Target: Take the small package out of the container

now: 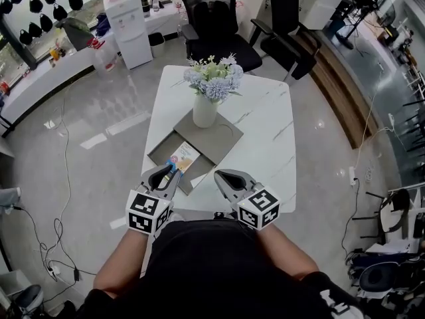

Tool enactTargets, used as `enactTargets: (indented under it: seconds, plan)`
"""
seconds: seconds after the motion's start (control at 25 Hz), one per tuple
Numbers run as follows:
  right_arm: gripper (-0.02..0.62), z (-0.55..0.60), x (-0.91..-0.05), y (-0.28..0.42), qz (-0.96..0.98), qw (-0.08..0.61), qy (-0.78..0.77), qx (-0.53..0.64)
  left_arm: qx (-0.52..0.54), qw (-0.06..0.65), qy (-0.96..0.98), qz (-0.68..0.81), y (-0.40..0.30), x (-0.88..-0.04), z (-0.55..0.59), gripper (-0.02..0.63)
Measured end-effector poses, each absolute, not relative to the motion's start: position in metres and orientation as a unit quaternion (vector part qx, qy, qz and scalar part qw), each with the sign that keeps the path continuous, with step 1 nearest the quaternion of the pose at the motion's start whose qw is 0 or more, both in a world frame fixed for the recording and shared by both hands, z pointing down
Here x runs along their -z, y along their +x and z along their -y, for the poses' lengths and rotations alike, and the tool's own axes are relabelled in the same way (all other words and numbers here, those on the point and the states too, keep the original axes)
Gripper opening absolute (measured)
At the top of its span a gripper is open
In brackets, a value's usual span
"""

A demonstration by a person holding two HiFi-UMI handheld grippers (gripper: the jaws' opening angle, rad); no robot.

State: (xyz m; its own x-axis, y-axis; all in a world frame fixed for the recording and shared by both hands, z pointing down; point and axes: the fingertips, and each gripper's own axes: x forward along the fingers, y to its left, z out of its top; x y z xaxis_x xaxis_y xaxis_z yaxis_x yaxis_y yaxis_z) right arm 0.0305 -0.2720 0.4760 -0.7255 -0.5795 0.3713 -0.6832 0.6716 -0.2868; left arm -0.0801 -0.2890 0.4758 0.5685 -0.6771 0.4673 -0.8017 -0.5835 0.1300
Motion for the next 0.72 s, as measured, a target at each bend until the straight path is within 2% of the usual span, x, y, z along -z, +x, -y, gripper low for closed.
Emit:
enactTargets:
  seconds: [0.72]
  plan:
    - [0.0, 0.271, -0.483, 0.041, 0.897, 0.121, 0.368, -0.214, -0.27, 0.117, 0.873, 0.389, -0.07, -0.498, 0.297, 0.264]
